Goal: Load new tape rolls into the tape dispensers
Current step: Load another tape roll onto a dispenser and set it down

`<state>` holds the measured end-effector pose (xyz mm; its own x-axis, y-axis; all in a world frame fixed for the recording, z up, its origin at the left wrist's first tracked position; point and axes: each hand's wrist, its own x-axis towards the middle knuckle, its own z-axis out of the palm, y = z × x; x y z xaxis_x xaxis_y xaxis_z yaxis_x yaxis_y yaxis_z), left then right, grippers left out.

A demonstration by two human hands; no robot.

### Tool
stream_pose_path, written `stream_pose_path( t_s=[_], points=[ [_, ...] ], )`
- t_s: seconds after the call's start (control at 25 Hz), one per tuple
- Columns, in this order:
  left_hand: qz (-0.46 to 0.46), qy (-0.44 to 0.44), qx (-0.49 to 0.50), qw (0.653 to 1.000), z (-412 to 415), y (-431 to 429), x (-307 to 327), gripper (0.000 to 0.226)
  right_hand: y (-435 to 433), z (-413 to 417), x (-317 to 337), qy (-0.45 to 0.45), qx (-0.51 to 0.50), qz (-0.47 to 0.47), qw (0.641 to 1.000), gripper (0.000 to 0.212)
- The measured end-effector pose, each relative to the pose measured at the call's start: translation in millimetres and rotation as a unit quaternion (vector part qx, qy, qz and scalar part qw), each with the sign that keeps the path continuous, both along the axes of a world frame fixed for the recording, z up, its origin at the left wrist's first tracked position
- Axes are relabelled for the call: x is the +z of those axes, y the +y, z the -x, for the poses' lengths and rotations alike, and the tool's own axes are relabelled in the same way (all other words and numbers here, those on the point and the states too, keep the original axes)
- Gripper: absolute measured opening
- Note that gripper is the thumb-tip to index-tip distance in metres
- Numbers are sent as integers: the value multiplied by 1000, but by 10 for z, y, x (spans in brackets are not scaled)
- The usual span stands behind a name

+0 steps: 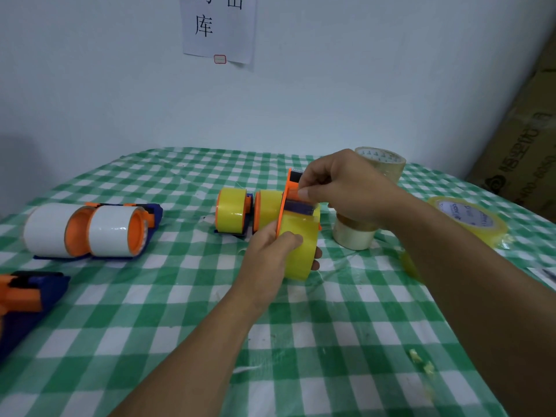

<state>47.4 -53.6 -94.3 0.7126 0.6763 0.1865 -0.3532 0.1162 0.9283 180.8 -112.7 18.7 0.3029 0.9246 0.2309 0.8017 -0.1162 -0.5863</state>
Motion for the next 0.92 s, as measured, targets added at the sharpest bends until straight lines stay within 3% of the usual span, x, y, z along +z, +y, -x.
stream_pose_path(
  t_s=[0.16,0.24,0.48,0.92],
  points=[
    [-20,15,11,1000,-26,-18,-8,30,15,18,34,31,-32,8,999,7],
    [-35,26,22,999,-44,-29,1,25,42,17,30,30,-55,11,998,8],
    [3,-1,-6,1000,-58,19,-47,20,150,-12,18,-77,-80,17,994,17],
    [-30,-38,-68,997,-33,55,-119,47,171,-164,248,-76,-75,-5,994,16]
  ],
)
